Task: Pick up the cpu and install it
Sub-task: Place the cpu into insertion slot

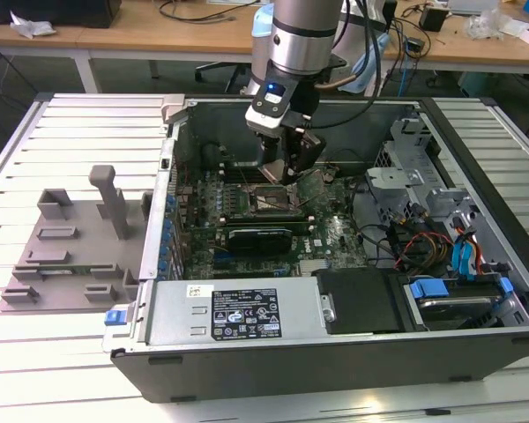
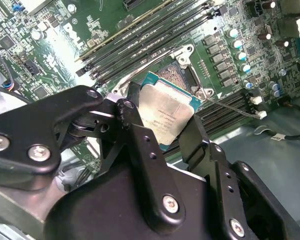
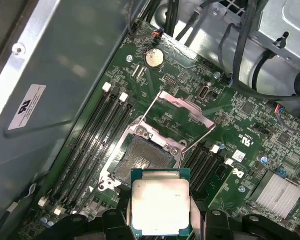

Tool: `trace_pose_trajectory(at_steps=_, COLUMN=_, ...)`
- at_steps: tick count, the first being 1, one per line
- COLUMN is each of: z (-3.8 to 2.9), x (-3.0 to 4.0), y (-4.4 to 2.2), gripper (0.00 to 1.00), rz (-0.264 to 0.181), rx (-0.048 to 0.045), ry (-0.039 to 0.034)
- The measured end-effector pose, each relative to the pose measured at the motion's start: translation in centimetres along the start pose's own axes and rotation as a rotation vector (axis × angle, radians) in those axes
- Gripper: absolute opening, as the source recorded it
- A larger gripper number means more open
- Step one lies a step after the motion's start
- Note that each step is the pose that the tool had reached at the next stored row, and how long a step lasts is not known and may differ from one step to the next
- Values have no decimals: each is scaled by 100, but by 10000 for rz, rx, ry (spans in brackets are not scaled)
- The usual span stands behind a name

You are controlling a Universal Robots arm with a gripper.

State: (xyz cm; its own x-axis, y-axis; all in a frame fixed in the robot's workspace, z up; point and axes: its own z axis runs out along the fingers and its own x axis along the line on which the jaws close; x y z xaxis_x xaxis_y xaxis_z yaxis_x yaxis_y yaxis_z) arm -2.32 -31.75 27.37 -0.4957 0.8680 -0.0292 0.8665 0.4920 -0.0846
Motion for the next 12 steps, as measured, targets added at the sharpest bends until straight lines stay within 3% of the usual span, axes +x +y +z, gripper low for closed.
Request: trace_pose_trajectory(at_steps=12, z=3, x=0, y=0, gripper=55, rz=748, rx=22, ry=63)
